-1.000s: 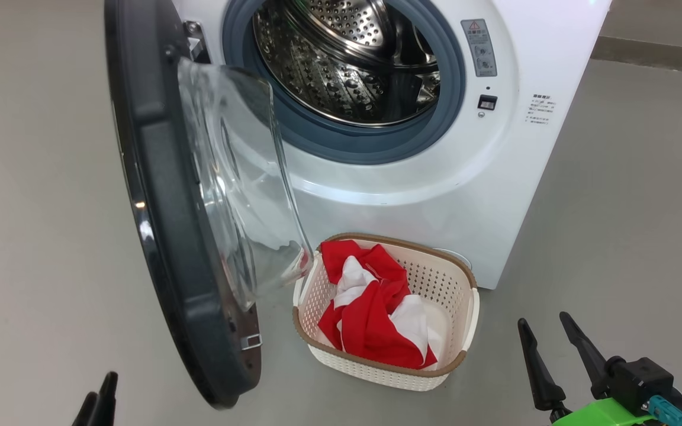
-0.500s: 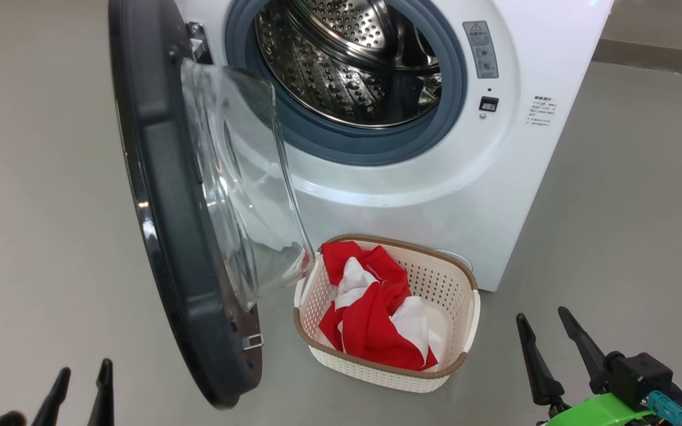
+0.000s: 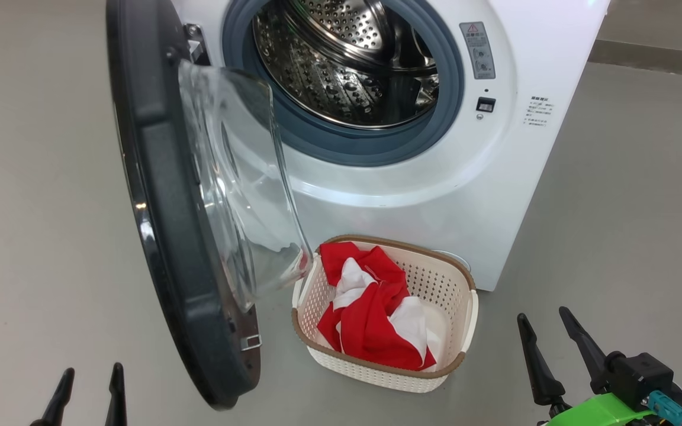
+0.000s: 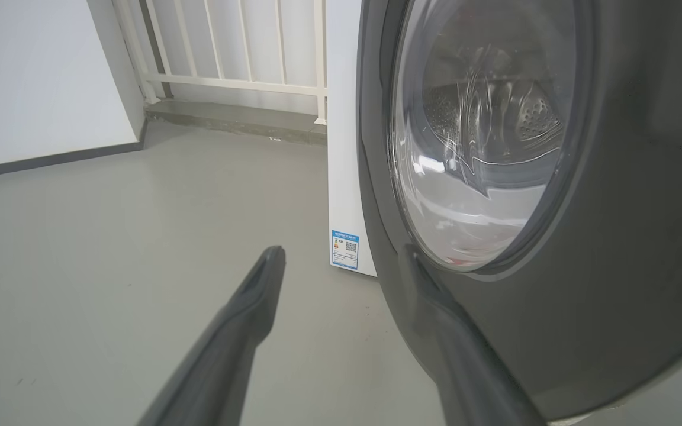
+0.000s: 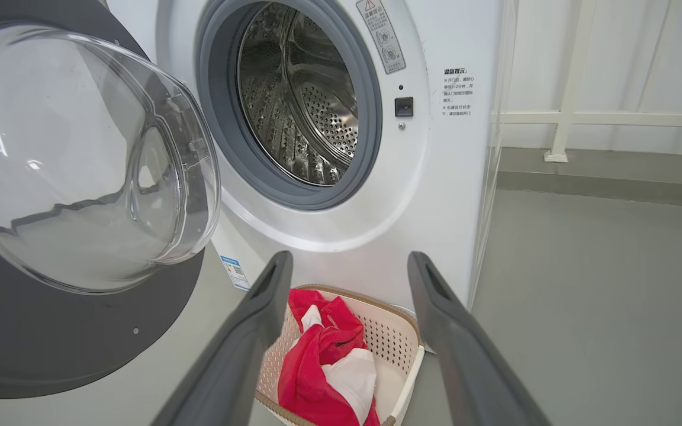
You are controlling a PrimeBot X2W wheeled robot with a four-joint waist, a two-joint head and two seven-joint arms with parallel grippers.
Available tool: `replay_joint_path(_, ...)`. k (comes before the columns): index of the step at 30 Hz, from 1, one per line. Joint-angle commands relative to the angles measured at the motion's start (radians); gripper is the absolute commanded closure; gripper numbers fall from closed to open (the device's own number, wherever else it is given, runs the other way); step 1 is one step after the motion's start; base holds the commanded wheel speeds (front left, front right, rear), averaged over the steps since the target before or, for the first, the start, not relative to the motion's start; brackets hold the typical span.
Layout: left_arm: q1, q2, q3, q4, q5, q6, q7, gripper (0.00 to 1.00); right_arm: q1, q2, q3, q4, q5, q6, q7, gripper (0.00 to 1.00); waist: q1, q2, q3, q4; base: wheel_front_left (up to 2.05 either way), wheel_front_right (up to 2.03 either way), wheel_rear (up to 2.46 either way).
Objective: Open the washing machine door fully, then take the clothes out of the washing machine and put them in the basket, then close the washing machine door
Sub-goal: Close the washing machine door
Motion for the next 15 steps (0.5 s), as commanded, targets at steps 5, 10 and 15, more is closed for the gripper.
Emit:
replay_joint_path(5, -0.020, 0.010, 0.043, -0.021, 0.026, -0.006, -0.012, 0.00, -0.034, -0.010, 0.023, -0.022, 0.000, 0.007, -0.006, 0.00, 0.0000, -0.0001, 0.004, -0.001, 0.00, 0.00, 0.00)
replay_joint_path(10, -0.027, 0.011, 0.045, -0.023, 0.024, -0.006, -0.012, 0.00, -0.036, -0.010, 0.021, -0.022, -0.001, 0.007, -0.006, 0.00, 0.0000, -0.0001, 0.005, 0.000, 0.00, 0.00, 0.00)
replay_joint_path(15, -0.028, 0.011, 0.047, -0.027, 0.020, -0.006, -0.012, 0.00, -0.036, -0.010, 0.020, -0.022, -0.002, 0.007, -0.006, 0.00, 0.0000, -0.0001, 0.005, 0.001, 0.00, 0.00, 0.00)
